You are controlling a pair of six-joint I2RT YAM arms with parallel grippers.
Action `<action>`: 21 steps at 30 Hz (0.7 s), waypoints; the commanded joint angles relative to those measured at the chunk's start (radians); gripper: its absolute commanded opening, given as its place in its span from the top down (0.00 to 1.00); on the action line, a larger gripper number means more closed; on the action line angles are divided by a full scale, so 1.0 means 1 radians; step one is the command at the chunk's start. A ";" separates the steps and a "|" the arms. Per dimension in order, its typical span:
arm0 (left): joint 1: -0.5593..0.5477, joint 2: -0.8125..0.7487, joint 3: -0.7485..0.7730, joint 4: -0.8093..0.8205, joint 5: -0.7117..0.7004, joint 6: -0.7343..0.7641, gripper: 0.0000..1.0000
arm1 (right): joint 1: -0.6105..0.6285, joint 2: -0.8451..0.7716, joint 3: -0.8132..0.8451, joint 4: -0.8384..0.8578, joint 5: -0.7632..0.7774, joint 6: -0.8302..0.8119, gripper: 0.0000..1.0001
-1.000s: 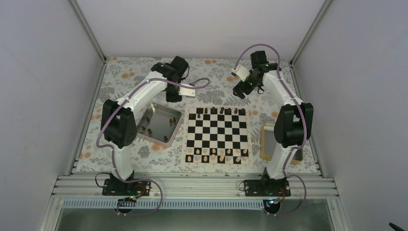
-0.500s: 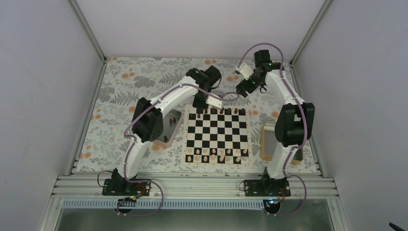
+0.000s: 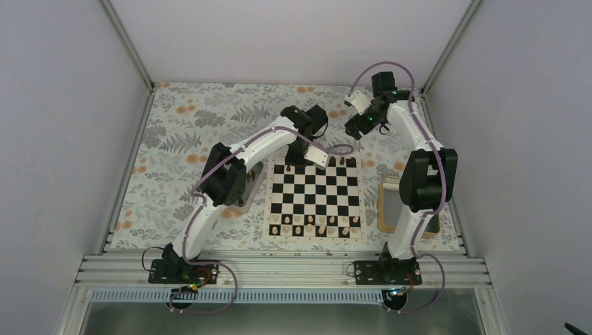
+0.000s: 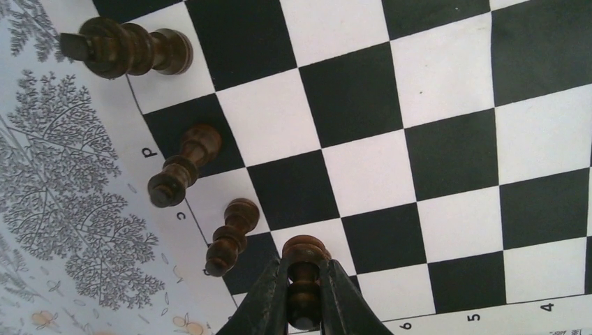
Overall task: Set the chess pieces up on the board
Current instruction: Place the chess piece on the chessboard.
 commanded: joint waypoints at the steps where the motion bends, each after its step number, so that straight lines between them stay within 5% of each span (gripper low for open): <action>1: -0.006 0.031 0.027 -0.015 0.031 0.024 0.89 | -0.007 0.014 0.025 -0.001 -0.007 0.013 0.00; 21: -0.011 0.115 0.039 0.017 0.019 0.033 0.88 | -0.006 0.009 0.021 -0.010 -0.024 0.004 0.00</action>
